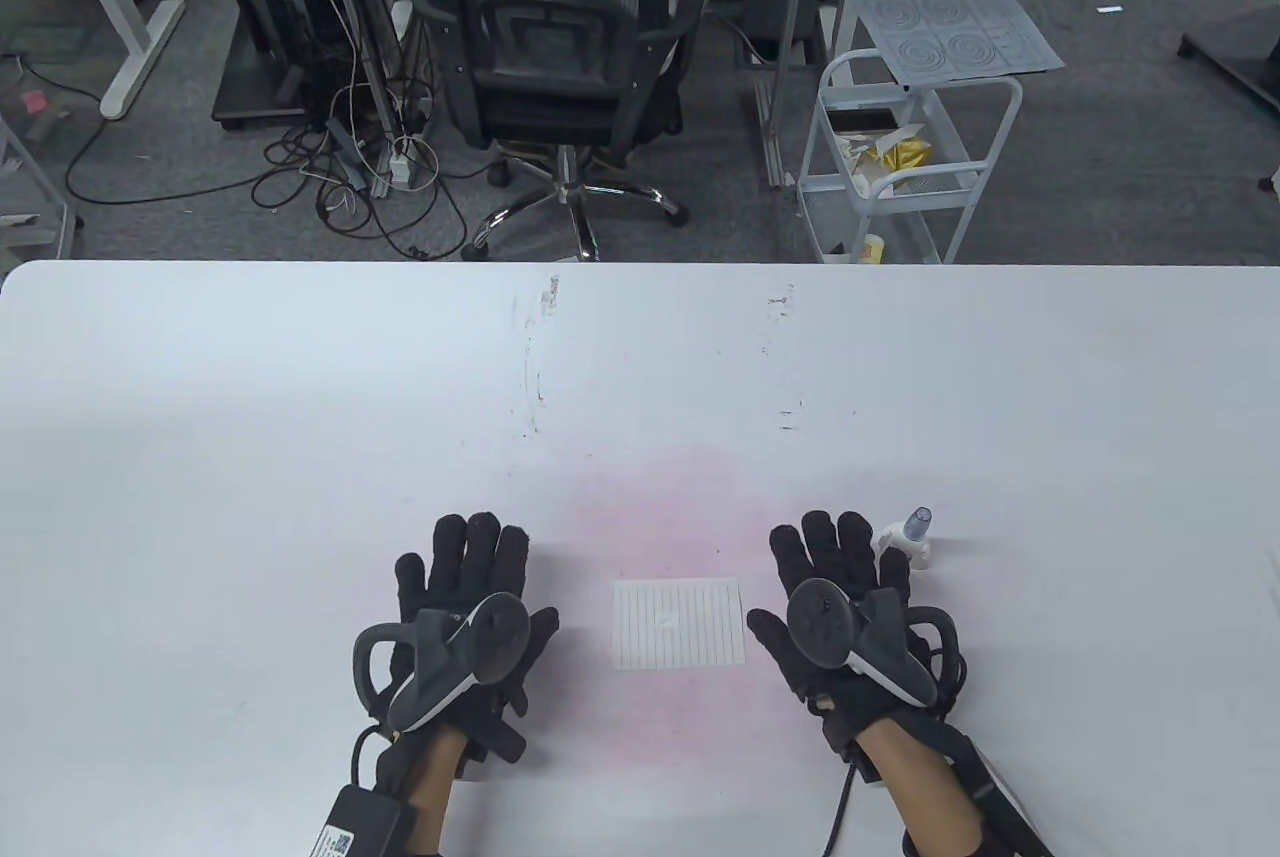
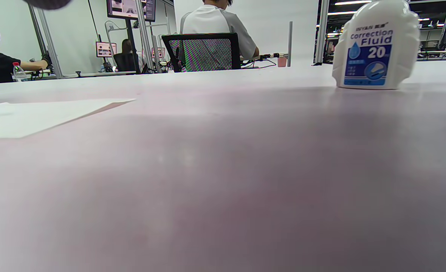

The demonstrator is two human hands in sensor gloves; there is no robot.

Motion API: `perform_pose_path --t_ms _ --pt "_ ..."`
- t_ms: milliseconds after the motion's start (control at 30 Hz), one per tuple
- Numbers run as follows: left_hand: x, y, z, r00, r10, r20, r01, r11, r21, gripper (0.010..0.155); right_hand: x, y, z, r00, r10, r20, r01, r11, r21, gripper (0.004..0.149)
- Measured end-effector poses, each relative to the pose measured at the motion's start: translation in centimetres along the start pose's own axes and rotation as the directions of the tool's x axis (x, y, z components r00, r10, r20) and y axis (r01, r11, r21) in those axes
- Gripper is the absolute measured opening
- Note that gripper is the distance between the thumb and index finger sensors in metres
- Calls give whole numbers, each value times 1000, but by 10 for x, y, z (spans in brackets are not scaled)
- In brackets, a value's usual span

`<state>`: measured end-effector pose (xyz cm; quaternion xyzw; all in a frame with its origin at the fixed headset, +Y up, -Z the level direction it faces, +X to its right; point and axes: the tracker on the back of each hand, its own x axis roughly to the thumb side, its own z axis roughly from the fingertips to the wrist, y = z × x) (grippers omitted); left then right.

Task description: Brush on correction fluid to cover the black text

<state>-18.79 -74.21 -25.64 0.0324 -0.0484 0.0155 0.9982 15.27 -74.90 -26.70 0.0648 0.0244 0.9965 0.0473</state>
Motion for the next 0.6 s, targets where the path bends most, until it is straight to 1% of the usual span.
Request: perform_pose_path --t_ms 600 --pt "2 0 0 1000 -3 6 3 1000 -3 81 0 0 0 1000 1 -3 -1 1000 1 79"
